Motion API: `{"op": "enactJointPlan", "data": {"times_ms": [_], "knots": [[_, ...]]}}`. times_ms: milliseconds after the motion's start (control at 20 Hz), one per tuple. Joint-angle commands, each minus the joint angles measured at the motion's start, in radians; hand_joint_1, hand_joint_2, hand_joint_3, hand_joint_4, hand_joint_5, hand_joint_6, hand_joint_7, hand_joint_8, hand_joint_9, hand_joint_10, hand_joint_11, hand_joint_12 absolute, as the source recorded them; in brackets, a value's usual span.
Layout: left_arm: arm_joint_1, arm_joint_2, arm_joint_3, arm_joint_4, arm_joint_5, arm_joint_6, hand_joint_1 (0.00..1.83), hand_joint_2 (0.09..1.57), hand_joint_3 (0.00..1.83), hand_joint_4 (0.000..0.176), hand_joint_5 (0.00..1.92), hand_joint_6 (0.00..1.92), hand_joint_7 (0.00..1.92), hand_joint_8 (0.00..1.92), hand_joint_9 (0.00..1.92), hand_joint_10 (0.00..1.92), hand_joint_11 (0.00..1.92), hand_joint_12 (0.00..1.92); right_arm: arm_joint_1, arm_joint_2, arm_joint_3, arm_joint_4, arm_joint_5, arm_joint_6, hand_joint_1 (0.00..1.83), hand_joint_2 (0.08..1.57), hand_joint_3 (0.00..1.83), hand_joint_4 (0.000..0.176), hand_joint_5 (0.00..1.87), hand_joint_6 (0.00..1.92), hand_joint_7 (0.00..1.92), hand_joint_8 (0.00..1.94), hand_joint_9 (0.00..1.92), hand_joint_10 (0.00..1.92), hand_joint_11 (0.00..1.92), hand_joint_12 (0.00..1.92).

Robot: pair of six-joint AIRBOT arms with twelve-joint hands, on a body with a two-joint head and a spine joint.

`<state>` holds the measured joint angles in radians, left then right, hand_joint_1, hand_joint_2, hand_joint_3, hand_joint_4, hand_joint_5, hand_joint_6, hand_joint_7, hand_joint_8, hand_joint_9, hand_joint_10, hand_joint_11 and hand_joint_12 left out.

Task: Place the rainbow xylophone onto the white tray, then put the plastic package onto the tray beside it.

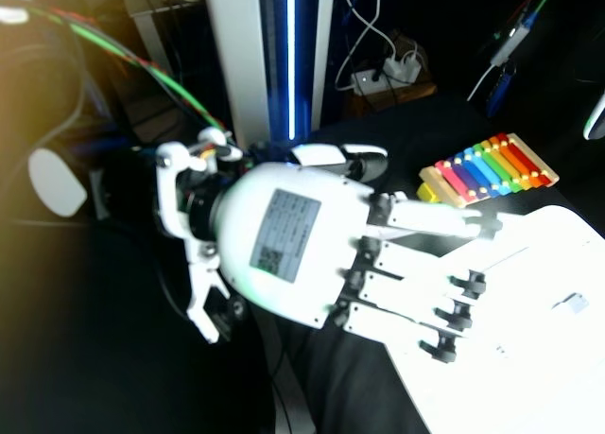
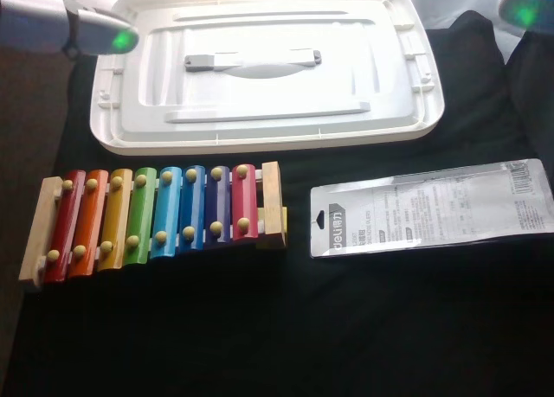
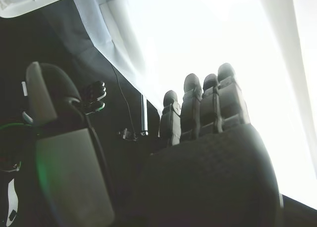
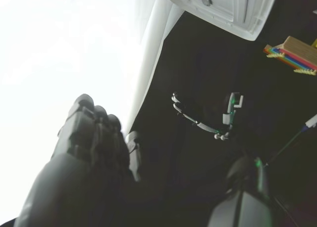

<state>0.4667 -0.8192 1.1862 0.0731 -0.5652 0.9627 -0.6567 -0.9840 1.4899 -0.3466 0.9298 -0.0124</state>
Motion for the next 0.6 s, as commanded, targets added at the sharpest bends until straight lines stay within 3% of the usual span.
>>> {"op": "enactJointPlan", "data": {"times_ms": [0,100,150,200,250,350,550], "knots": [[-0.005,0.001,0.004,-0.004,-0.116,-0.021,0.62,0.98,0.0,0.043,0.15,0.0,0.3,0.0,0.42,0.02,0.0,1.12,0.016,-0.002,0.009,0.053,0.099,0.008,0.23,0.94,0.0,0.111,0.12,0.0,0.27,0.0,0.29,0.0,0.05,0.71],[-0.005,0.001,0.013,0.03,-0.122,-0.083,0.62,0.99,0.0,0.027,0.13,0.0,0.28,0.0,0.41,0.01,0.0,1.07,0.016,-0.005,0.01,0.053,0.099,0.008,0.23,0.93,0.0,0.121,0.12,0.0,0.27,0.0,0.31,0.0,0.04,0.83],[-0.005,0.0,0.018,0.057,-0.124,-0.12,0.62,0.99,0.0,0.029,0.12,0.0,0.27,0.0,0.39,0.0,0.0,1.02,0.016,-0.006,0.01,0.053,0.099,0.008,0.23,0.94,0.0,0.12,0.12,0.0,0.28,0.0,0.32,0.0,0.05,0.85],[-0.004,0.001,0.02,0.079,-0.126,-0.149,0.61,0.99,0.0,0.033,0.12,0.0,0.27,0.0,0.39,0.0,0.0,0.99,0.016,-0.006,0.01,0.053,0.099,0.008,0.25,0.93,0.0,0.13,0.12,0.0,0.27,0.0,0.33,0.0,0.05,0.91],[-0.004,0.001,0.021,0.094,-0.127,-0.166,0.58,0.99,0.0,0.015,0.11,0.0,0.28,0.0,0.36,0.0,0.0,0.99,0.016,-0.006,0.01,0.053,0.099,0.008,0.25,0.92,0.0,0.134,0.12,0.0,0.27,0.0,0.33,0.0,0.05,0.92],[-0.003,0.001,0.024,0.138,-0.138,-0.227,0.56,1.03,0.01,0.0,0.1,0.0,0.29,0.0,0.33,0.0,0.0,1.0,0.016,-0.006,0.01,0.053,0.099,0.008,0.26,0.93,0.0,0.126,0.11,0.0,0.27,0.0,0.32,0.0,0.08,0.84],[0.008,0.001,0.024,0.209,-0.169,-0.328,0.49,0.94,0.0,0.0,0.09,0.0,0.29,0.0,0.3,0.0,0.0,0.73,0.016,-0.006,0.013,0.053,0.098,0.008,0.29,0.94,0.0,0.112,0.12,0.0,0.28,0.0,0.33,0.01,0.12,0.86]]}}
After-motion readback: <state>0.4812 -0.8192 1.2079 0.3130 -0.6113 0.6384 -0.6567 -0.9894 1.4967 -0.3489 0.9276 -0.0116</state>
